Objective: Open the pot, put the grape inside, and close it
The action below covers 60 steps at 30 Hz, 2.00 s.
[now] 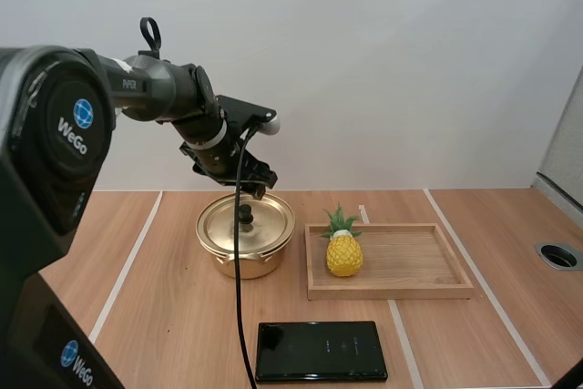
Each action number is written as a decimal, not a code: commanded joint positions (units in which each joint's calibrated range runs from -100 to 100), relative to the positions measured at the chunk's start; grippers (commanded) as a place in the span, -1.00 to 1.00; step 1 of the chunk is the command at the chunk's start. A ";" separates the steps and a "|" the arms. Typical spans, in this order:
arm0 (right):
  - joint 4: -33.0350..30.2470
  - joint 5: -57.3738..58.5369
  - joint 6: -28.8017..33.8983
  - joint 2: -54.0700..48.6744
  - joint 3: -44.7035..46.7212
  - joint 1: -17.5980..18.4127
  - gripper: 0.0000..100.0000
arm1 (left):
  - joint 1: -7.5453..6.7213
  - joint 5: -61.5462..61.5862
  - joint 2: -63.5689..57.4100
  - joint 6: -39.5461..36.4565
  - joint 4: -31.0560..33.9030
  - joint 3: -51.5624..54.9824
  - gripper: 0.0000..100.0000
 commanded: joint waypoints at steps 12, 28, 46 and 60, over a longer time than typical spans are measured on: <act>-0.30 0.25 -0.32 -0.67 -0.35 -0.27 -1.00 | -0.17 -11.80 -15.62 -6.70 0.08 -19.80 1.00; -0.30 -4.28 -0.32 -0.67 -0.35 -0.27 -1.00 | -0.03 -12.00 -29.92 -7.14 3.97 -30.57 -0.99; 10.60 -14.50 -2.46 -9.02 -0.35 -0.27 -1.00 | -0.03 -20.75 -49.17 -22.51 9.05 -22.87 -1.00; 14.36 -24.18 -5.95 -24.81 18.80 -0.27 -1.00 | -0.02 -45.00 -75.48 -22.35 10.42 7.62 -1.00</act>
